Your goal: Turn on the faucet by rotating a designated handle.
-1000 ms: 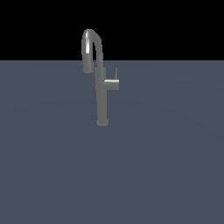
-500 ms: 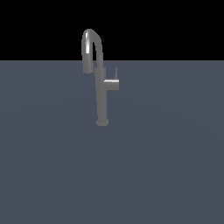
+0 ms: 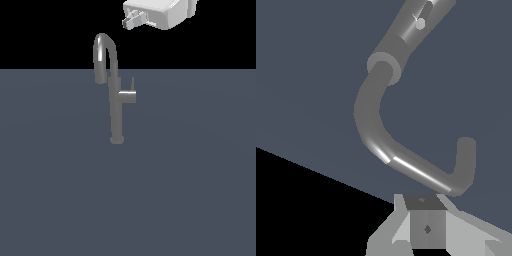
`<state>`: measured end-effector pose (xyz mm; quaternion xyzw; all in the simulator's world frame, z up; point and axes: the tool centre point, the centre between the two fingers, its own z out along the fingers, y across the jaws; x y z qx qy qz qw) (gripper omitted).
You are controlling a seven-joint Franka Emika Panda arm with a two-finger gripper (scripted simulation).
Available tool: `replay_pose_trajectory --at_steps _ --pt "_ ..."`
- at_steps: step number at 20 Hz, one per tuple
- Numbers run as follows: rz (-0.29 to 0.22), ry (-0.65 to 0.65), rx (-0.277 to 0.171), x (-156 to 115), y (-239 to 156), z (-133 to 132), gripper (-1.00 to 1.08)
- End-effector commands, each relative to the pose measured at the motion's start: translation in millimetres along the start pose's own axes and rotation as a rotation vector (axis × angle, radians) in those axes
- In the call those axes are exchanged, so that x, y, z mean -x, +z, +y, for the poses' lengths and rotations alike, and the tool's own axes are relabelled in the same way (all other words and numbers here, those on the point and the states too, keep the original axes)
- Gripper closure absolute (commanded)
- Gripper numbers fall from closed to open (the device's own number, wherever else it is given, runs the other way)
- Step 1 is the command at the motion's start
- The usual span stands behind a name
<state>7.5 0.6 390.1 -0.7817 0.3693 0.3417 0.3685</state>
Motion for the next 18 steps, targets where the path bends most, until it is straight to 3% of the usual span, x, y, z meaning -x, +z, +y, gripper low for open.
replay_pose_trajectory --at_steps 1,12,18 --pt "-0.049 0.05 -0.051 -18 0 -5 1.08" --pt "-0.266 0.279 -0.284 -101 9 -17 1.08" --pt "-0.36 0.379 -0.385 -137 20 -18 1.08"
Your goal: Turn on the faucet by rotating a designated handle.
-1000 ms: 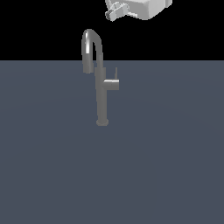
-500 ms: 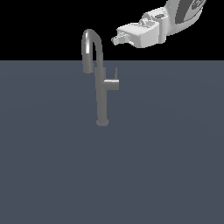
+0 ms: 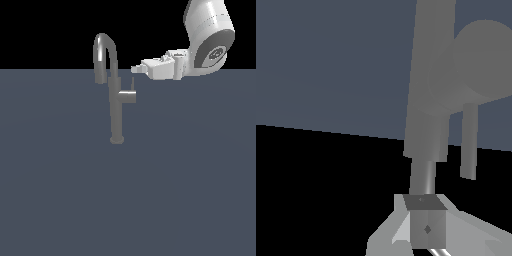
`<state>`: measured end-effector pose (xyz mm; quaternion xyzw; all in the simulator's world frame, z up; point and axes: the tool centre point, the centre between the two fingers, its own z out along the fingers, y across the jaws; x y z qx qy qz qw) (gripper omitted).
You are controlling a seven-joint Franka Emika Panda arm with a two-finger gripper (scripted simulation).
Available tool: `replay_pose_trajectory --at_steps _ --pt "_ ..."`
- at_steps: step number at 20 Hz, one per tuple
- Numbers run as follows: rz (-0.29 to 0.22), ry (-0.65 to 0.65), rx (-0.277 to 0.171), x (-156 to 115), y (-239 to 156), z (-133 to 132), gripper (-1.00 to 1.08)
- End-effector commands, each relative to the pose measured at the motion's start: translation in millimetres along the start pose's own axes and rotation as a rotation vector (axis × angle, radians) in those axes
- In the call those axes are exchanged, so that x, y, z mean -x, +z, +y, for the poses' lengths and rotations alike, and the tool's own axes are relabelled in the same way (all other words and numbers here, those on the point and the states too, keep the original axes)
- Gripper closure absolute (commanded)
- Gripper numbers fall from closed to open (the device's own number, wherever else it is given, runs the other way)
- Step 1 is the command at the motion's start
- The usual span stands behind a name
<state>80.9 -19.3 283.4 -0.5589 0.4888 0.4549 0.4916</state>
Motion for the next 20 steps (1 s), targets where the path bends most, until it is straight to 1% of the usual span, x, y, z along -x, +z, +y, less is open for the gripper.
replay_pose_trajectory --at_steps 1,5,9,16,20 --pt "-0.035 0.036 -0.037 -12 1 -4 1.08" --pt "-0.072 0.076 -0.078 -27 2 -7 1.08" --pt "-0.093 0.097 -0.1 -35 3 -9 1.08" --pt "-0.096 0.101 -0.103 -36 4 -9 1.08" --pt "-0.096 0.101 -0.103 -31 5 0 1.08"
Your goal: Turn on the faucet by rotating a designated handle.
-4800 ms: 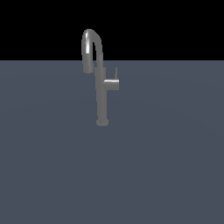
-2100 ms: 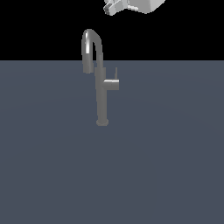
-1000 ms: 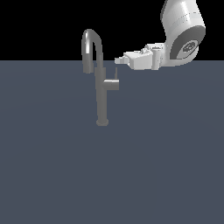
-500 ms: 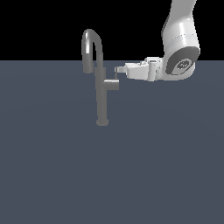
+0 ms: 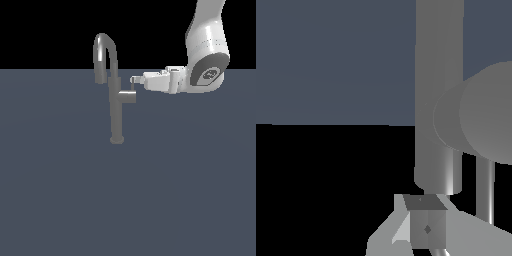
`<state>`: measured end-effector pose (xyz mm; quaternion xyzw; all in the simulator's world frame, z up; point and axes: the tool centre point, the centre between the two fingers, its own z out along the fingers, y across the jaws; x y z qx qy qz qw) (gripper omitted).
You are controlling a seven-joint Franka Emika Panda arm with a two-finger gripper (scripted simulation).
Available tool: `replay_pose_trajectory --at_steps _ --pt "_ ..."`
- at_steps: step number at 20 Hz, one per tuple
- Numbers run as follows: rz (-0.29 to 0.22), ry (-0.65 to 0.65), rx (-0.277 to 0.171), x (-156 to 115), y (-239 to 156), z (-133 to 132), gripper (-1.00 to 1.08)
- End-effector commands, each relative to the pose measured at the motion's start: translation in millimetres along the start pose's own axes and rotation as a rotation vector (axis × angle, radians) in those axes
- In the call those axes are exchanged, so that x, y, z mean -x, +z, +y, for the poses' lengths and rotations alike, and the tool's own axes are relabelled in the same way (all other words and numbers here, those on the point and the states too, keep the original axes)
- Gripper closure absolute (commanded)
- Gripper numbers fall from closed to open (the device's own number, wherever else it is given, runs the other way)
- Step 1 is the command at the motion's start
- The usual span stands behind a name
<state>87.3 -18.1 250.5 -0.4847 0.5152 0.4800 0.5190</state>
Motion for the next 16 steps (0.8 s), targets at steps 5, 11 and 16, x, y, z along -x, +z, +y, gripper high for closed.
replay_pose_trajectory --at_steps 5,11,16 --pt "0.0 -0.001 0.0 7 0 16 1.08" --pt "0.0 0.0 -0.002 7 0 24 1.08" --pt "0.0 -0.001 -0.002 7 0 39 1.08"
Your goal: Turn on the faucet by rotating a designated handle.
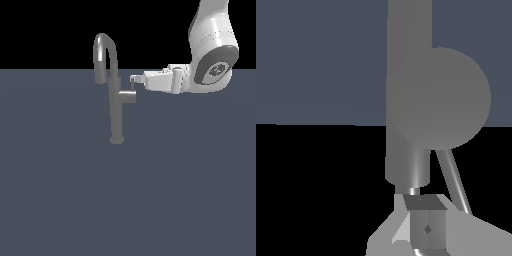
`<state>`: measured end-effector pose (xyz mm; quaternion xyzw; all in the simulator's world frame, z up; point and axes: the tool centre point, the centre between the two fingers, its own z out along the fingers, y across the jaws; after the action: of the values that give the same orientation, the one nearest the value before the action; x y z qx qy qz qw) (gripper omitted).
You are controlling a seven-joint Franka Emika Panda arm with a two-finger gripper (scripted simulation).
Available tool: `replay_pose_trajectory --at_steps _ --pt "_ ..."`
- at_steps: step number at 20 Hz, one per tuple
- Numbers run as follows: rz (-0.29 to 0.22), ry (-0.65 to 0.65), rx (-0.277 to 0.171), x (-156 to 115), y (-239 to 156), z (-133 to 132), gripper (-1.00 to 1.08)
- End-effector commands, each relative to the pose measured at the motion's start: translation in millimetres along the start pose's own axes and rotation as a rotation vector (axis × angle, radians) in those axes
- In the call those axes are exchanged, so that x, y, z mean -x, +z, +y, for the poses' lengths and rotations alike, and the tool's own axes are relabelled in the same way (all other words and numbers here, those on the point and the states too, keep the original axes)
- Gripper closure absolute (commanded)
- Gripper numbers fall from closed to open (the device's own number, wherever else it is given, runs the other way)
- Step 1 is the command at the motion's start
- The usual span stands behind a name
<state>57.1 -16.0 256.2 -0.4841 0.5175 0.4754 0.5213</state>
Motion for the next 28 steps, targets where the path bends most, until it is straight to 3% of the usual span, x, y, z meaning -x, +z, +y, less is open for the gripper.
replay_pose_trajectory --at_steps 1,6,16,18,25,26,27,28 --pt "-0.004 0.004 0.008 2 0 11 1.08" --pt "-0.001 -0.006 0.003 4 0 14 1.08" --pt "-0.004 0.003 0.009 -15 0 49 1.08" --pt "-0.003 -0.016 0.006 -5 0 42 1.08" --pt "-0.005 0.003 0.009 -43 0 66 1.08" --pt "-0.005 0.003 0.009 -43 0 66 1.08" --pt "-0.005 -0.034 0.009 -22 0 56 1.08" --pt "-0.005 -0.029 0.009 -29 0 57 1.08"
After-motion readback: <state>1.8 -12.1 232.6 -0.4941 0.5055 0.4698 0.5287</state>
